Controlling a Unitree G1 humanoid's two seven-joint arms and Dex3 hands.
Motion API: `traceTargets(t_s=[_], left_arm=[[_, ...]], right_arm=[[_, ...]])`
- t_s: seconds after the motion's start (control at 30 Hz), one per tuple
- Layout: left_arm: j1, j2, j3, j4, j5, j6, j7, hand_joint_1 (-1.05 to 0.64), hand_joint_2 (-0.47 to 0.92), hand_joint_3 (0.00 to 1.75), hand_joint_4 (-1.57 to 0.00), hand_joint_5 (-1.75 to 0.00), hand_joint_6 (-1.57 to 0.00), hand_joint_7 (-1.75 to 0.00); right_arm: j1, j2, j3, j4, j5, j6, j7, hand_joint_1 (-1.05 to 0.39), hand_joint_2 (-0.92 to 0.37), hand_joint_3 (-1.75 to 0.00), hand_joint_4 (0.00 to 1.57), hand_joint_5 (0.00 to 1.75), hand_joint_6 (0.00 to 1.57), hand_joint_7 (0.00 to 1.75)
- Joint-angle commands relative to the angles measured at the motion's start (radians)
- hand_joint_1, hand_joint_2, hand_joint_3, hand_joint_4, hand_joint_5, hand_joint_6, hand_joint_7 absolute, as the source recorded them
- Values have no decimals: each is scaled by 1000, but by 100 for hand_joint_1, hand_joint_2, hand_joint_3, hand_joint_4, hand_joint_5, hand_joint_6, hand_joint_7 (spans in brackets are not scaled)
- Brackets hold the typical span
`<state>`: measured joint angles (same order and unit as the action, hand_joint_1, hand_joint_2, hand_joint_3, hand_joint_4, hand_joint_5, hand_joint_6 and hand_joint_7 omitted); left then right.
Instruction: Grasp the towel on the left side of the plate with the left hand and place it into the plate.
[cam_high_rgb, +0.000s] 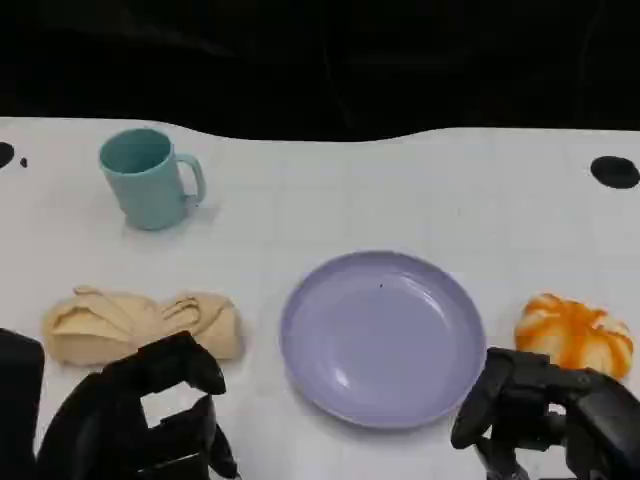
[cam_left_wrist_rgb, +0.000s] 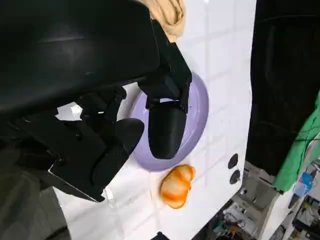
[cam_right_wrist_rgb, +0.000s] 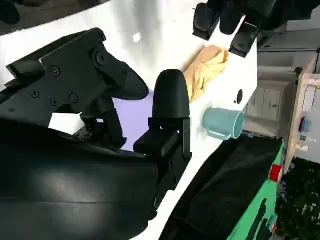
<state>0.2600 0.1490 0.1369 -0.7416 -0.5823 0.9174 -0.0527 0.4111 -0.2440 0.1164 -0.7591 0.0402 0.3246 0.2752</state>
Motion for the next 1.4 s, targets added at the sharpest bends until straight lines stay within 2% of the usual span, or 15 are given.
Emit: traceTargets(t_s=[0.03,0.93,1.03,1.07,1.13,1.17,1.3,1.37,1.4], left_arm=[[-4,18,4,7,5,-16,-9,-7,46,144,-81,-175,-69,-167],[7,29,-6,13,17,-70,-14,-7,46,144,-81,-175,-69,-167],[22,11,-13,16,49,-147,-12,-2,46,143,-80,-175,-74,-156],[26,11,-19,14,68,-171,-9,-4,48,139,-74,-169,-70,-143],[29,14,-27,13,100,-209,-5,-7,49,133,-71,-160,-66,-128],[30,16,-30,15,115,-226,-5,-10,50,126,-67,-153,-63,-116],[38,25,-49,26,179,-310,-24,-16,56,106,-60,-139,-59,-92],[48,46,-69,50,247,-413,-54,-19,66,86,-55,-131,-55,-81],[54,59,-83,67,295,-475,-64,-22,75,68,-53,-121,-53,-71]], right_arm=[[2,-4,-2,-4,6,0,-3,-7,-57,-110,74,168,68,136],[-1,-6,3,-9,1,5,-4,-7,-55,-113,75,167,68,136],[0,-5,4,-7,0,2,-6,-7,-55,-113,75,167,68,137],[0,-6,4,-7,-3,0,-6,-7,-54,-113,75,167,68,136],[1,-6,5,-8,-2,1,-6,-7,-55,-113,75,167,68,136],[1,-5,6,-8,-2,0,-6,-7,-55,-113,75,167,68,136],[1,-4,10,-10,-4,0,-10,-7,-54,-113,75,168,69,136],[3,-4,13,-14,-4,6,-12,-7,-54,-113,75,168,68,136],[3,-3,14,-15,-3,8,-13,-8,-55,-113,75,168,68,136]])
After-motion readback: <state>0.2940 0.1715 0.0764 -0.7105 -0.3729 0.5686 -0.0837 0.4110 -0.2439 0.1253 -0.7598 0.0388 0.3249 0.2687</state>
